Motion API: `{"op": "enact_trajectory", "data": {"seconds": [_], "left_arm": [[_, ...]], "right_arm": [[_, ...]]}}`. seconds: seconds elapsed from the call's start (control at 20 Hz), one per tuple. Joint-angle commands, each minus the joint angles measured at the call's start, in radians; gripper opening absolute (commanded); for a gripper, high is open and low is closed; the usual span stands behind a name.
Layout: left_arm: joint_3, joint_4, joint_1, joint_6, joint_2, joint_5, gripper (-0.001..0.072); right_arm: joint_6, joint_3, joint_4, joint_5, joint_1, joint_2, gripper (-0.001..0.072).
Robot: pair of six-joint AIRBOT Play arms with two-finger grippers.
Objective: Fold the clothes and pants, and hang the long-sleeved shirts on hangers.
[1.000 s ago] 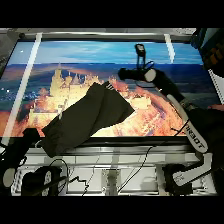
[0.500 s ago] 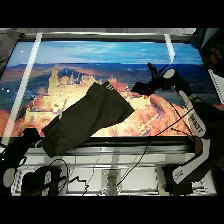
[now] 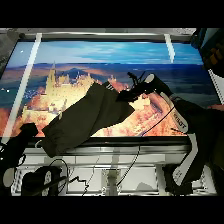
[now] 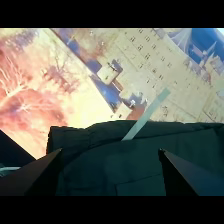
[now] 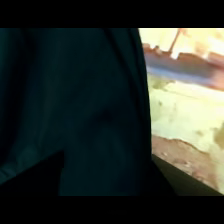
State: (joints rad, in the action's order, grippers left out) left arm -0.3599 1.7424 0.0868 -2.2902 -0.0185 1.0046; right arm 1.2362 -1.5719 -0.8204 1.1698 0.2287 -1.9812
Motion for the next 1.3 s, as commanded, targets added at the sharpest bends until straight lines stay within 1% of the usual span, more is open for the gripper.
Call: {"op": "enact_trajectory", "data": {"seconds": [0.0, 0.05, 0.1, 0.15, 0.2, 0.25, 0.3, 0.35, 0.4, 0.45, 0.5, 0.55, 0.6, 0.65, 0.8, 0.9, 1.0, 1.1, 1.2, 1.25], "left_arm": [[0.0, 0.0, 0.0, 0.0, 0.0, -0.011, 0.0705], [0.0, 0.0, 0.0, 0.0, 0.0, -0.011, 0.0705], [0.0, 0.0, 0.0, 0.0, 0.0, -0.011, 0.0704], [0.0, -0.001, 0.0, 0.0, 0.0, -0.01, 0.0703], [0.0, -0.02, 0.0, 0.001, 0.003, -0.006, 0.0654], [0.0, -0.053, 0.0, 0.017, 0.014, 0.005, 0.0551], [0.0, -0.109, 0.0, 0.072, 0.037, 0.008, 0.0535], [0.0, -0.179, 0.0, 0.132, 0.074, 0.008, 0.0535], [-0.001, -0.24, 0.0, 0.174, 0.119, 0.006, 0.0505], [-0.006, -0.295, 0.0, 0.238, 0.178, 0.003, 0.038], [-0.018, -0.339, 0.0, 0.343, 0.245, 0.0, 0.0298], [-0.039, -0.367, 0.0, 0.451, 0.313, -0.004, 0.024], [-0.074, -0.373, 0.0, 0.548, 0.386, -0.004, 0.011], [-0.116, -0.371, 0.0, 0.616, 0.46, -0.005, 0.001], [-0.291, -0.398, 0.0, 0.747, 0.731, 0.002, 0.001], [-0.43, -0.502, -0.003, 0.834, 0.921, 0.009, 0.0011], [-0.566, -0.645, -0.03, 0.923, 1.091, 0.008, 0.001], [-0.68, -0.735, -0.094, 0.962, 1.236, 0.008, 0.001], [-0.768, -0.752, -0.195, 0.973, 1.35, -0.005, 0.0009], [-0.799, -0.752, -0.25, 0.972, 1.394, -0.029, 0.001]], "right_arm": [[0.007, -0.074, -0.027, 0.012, 0.059, -0.049, 0.0548], [-0.006, -0.084, -0.028, -0.023, 0.066, -0.05, 0.0506], [-0.031, -0.096, -0.027, -0.058, 0.067, -0.049, 0.0341], [-0.041, -0.116, -0.028, -0.088, 0.067, -0.049, 0.0104], [-0.039, -0.14, -0.027, -0.108, 0.062, -0.049, 0.0018], [-0.032, -0.172, -0.027, -0.117, 0.052, -0.048, 0.001], [-0.01, -0.205, -0.027, -0.117, 0.037, -0.044, 0.0009], [0.021, -0.231, -0.031, -0.114, 0.017, -0.037, 0.0009], [0.066, -0.245, -0.036, -0.113, -0.01, -0.023, 0.0008], [0.103, -0.244, -0.055, -0.112, -0.039, -0.003, 0.0008], [0.142, -0.239, -0.085, -0.103, -0.069, 0.016, 0.0008], [0.16, -0.23, -0.117, -0.085, -0.1, 0.034, 0.0008], [0.162, -0.215, -0.14, -0.063, -0.128, 0.053, 0.0007], [0.162, -0.194, -0.154, -0.043, -0.151, 0.072, 0.0008], [0.161, -0.061, -0.162, -0.048, -0.196, 0.164, 0.0007], [0.161, 0.077, -0.171, -0.107, -0.201, 0.257, 0.0007], [0.177, 0.248, -0.171, -0.211, -0.201, 0.376, 0.0007], [0.208, 0.414, -0.172, -0.304, -0.201, 0.512, 0.0007], [0.25, 0.549, -0.19, -0.404, -0.201, 0.659, 0.0007], [0.302, 0.605, -0.216, -0.452, -0.203, 0.727, 0.0007]]}}
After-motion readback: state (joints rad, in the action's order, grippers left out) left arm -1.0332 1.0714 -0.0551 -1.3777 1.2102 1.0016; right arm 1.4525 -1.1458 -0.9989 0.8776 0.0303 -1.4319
